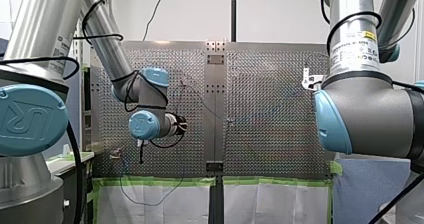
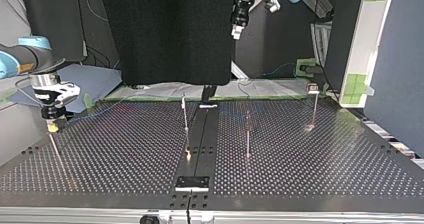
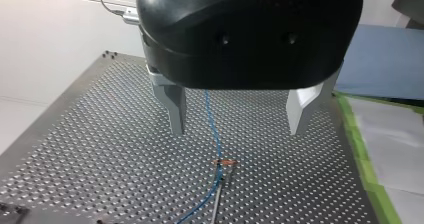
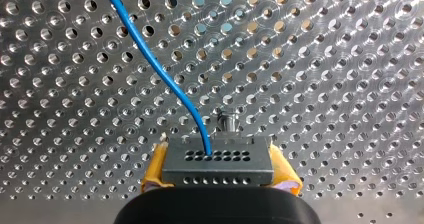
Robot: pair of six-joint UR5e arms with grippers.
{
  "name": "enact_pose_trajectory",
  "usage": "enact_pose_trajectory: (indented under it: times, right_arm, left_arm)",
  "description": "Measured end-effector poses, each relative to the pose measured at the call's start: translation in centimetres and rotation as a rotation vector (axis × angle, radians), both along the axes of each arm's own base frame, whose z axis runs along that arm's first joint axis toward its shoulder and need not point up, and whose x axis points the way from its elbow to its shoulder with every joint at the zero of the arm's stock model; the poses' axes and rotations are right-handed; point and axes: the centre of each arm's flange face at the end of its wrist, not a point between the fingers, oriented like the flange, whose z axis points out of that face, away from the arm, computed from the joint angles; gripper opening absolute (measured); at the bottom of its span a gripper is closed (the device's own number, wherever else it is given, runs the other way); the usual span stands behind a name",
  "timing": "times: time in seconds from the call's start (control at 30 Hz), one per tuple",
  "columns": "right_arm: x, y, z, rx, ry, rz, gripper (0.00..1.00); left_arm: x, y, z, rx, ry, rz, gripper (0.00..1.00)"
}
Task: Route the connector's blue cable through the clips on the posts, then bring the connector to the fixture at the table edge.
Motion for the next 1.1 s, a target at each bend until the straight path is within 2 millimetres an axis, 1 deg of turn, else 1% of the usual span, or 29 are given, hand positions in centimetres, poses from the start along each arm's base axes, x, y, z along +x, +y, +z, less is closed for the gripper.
enact_pose_trajectory:
  times: [1.1]
  right_arm:
    - [0.0,0.0,0.0,0.0,0.0,0.0,0.09]
  left_arm:
    - [0.18,-0.11,0.14,-0.009,-0.014,0.0,1.0]
